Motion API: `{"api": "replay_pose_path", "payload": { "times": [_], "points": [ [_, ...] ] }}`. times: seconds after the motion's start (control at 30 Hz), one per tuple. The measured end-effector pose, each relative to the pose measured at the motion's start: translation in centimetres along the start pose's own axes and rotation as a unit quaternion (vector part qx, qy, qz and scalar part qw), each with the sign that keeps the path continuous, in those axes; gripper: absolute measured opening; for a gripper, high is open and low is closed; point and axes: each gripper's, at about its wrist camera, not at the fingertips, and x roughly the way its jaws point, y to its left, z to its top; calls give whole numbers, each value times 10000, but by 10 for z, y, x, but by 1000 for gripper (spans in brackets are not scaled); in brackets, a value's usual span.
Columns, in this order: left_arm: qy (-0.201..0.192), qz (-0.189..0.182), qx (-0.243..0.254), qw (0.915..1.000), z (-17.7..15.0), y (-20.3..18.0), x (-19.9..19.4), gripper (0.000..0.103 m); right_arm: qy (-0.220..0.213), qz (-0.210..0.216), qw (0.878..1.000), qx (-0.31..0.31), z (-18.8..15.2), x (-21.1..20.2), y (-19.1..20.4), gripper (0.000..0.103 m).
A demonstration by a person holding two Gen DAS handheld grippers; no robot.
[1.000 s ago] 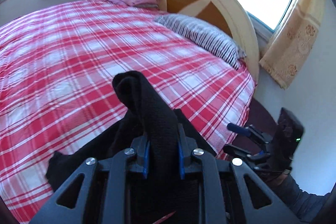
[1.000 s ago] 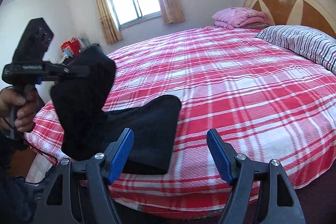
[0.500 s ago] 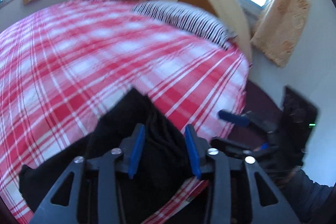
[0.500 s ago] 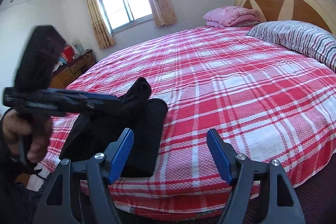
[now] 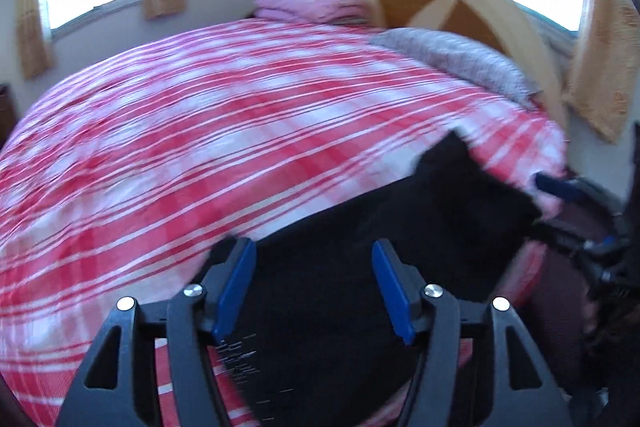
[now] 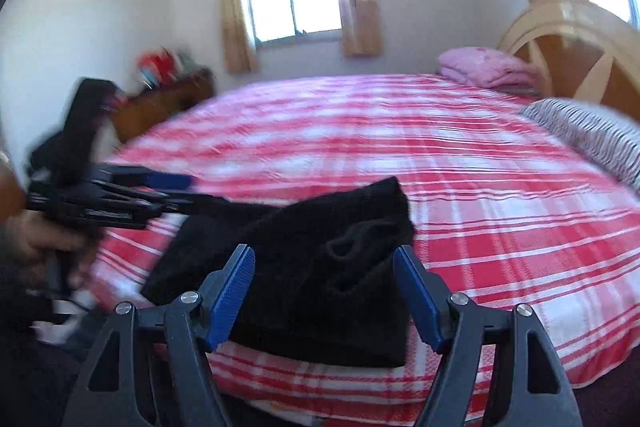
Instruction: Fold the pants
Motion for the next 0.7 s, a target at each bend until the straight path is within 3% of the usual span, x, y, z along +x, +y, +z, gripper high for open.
{"api": "replay_pose_path", "payload": {
  "times": [0.03,0.17,0.23,0.3,0.43,0.57,0.63,0.7],
  "points": [
    [54,98,-20,9999,-6,5,5,69,125,-54,9998,157,-2,6,-5,70],
    [253,673,102,9974,-24,13,27,70,596,-167,9928,1024,-20,19,-43,68],
    [220,857,132,9960,-29,19,36,81,784,-247,9896,1177,-29,21,-54,68],
    [161,949,-8,9954,-33,27,40,92,810,-139,9881,1296,-35,19,-61,68],
    [121,904,-351,9952,-33,42,40,93,861,-260,9890,1174,-32,19,-56,68],
    [-24,1049,-159,9943,-27,37,33,93,328,-407,9940,961,-12,-3,-46,68],
    [-3,1125,-74,9936,-24,38,39,93,-46,-221,9970,744,3,-16,-34,68],
    [-31,1133,-121,9935,-20,39,41,93,-218,347,9981,462,22,-17,-16,68]
  ]
}}
